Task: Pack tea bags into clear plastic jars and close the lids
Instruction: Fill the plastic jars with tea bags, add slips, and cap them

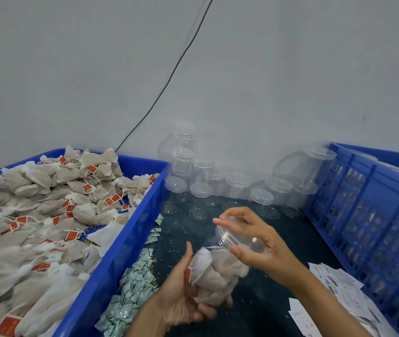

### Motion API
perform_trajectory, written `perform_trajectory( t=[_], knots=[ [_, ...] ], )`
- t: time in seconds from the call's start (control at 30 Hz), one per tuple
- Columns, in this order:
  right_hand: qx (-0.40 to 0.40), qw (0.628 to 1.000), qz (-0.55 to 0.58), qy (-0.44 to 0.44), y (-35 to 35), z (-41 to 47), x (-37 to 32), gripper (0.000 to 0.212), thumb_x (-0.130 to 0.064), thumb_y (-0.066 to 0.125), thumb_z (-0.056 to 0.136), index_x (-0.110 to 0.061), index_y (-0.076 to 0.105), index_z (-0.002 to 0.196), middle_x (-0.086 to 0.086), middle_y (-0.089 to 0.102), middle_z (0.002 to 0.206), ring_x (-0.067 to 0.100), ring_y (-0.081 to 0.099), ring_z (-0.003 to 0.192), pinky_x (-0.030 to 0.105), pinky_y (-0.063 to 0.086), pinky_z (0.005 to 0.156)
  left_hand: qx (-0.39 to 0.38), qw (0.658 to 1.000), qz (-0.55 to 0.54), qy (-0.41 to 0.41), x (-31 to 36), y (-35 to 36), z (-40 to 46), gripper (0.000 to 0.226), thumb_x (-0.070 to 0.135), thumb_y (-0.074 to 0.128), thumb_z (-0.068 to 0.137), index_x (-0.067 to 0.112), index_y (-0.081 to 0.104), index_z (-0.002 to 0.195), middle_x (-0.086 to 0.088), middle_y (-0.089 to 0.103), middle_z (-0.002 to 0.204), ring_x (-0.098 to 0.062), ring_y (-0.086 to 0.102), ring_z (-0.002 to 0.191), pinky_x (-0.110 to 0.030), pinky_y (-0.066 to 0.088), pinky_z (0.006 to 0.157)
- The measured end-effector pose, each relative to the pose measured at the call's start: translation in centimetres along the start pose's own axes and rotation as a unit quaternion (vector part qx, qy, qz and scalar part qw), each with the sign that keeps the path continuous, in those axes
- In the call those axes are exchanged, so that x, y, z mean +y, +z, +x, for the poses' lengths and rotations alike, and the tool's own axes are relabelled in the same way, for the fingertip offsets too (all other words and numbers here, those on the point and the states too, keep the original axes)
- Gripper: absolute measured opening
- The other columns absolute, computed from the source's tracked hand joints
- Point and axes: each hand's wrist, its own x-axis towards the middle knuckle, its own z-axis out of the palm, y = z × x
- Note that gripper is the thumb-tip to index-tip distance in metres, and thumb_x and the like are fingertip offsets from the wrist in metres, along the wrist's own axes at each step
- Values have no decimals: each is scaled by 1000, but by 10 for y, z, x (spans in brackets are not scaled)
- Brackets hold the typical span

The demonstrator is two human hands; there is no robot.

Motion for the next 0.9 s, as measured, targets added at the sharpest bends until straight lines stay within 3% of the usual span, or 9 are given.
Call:
perform_trajectory(
  t=[0.1,0.23,0.4,0.53,0.67,0.73,0.8,0.9],
  knots=[
    [-45,999,21,12,-7,1,-5,41,-35,67,82,-33,65,124,-3,52,125,20,48,125,26,39,104,-40,998,-30,-37,0,1,0,92,83,20,82,10,66,115,-24,60,97,-12,46,49,-13,31,38],
    [-83,996,-1,30,-11,8,-14,38,-29,67,85,-35,65,122,-5,50,122,18,50,121,22,42,100,-30,997,-59,-30,0,4,2,84,77,26,85,10,69,109,-23,62,94,-19,45,62,-16,38,37],
    [23,996,-50,76,13,18,-19,34,-36,61,85,-50,64,116,-14,49,114,4,49,115,24,45,96,43,989,-132,50,1,6,4,83,69,45,81,-6,67,108,-29,59,94,-33,60,67,-41,57,60],
    [100,983,-57,143,25,26,-20,31,-38,61,91,-52,60,118,-15,46,112,-1,48,110,21,40,90,108,972,-153,142,3,10,7,65,59,58,78,2,72,106,-27,62,103,-34,61,80,-38,56,63],
    [143,964,-50,217,31,28,-16,40,-46,58,90,-44,54,129,-12,43,119,-11,45,98,8,32,76,158,958,-103,216,4,11,11,53,57,54,81,13,77,98,-19,68,99,-29,66,80,-37,52,73],
    [159,968,-45,187,34,26,-15,35,-45,59,89,-48,57,123,-13,46,114,-12,46,98,6,35,75,163,957,-92,224,5,11,9,55,58,52,83,12,76,101,-19,68,98,-28,65,78,-36,50,69],
    [137,980,-45,139,31,23,-13,32,-41,62,89,-53,59,119,-13,48,112,-8,46,107,12,37,86,159,961,-101,205,6,10,6,58,58,51,84,8,75,102,-22,66,98,-29,64,76,-33,49,60],
    [8,994,-85,62,16,19,-14,43,-37,66,87,-55,55,125,-16,44,122,3,42,123,22,38,101,126,975,-132,130,7,10,1,64,61,53,80,3,74,100,-25,63,99,-33,61,76,-29,49,50]
  ],
)
